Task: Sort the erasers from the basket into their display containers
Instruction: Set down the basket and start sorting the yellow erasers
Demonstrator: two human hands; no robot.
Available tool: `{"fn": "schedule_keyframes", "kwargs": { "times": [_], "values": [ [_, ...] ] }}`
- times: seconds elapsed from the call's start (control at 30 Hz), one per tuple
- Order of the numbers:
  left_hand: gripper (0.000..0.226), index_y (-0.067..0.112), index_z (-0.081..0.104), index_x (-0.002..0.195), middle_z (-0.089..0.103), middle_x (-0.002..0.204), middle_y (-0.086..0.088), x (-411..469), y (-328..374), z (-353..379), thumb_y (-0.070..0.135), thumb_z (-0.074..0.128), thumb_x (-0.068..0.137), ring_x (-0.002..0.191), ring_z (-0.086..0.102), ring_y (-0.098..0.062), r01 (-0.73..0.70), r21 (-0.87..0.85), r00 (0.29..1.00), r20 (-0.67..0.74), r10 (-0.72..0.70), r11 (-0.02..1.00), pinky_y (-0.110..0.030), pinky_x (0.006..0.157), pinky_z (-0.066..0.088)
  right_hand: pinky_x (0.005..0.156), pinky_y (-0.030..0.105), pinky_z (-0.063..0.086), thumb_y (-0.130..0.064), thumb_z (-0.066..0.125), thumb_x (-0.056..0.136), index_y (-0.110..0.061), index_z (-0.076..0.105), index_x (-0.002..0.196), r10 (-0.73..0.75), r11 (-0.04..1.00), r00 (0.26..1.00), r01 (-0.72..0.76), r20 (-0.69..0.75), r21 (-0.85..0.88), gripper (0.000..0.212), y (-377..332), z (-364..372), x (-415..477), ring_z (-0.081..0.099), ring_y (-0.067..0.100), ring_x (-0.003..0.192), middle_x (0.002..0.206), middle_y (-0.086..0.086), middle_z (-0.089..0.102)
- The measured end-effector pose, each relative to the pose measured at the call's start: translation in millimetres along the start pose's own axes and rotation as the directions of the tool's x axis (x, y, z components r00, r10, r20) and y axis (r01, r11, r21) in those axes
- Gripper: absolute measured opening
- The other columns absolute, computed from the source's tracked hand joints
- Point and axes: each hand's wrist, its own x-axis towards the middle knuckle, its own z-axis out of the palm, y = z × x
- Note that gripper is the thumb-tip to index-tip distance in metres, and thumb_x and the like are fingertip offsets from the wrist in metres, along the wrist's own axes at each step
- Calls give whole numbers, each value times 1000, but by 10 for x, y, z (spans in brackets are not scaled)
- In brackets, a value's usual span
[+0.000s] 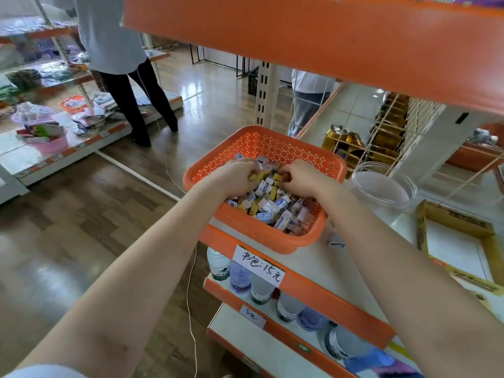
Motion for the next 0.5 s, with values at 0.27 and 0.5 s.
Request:
{"fn": "schedule_keyframes", "kwargs": {
  "times": [0.27,0.5],
  "values": [
    [69,18,44,141,36,149,0,-55,38,-15,-16,44,80,135,35,-21,23,59,999,-45,-20,998,-34,109,35,85,30,42,-20,59,89,-14,49,127,9,997,1000,-9,11,72,39,14,4,-16,53,25,110,126,9,55],
    [43,26,50,123,50,121,-5,-91,32,-48,-2,41,92,86,53,-17,90,-71,996,-17,-91,993,-27,58,43,81,27,42,-25,63,86,-13,55,127,-3,997,1000,4,-10,74,43,11,19,0,55,22,104,123,8,58]
  ]
}}
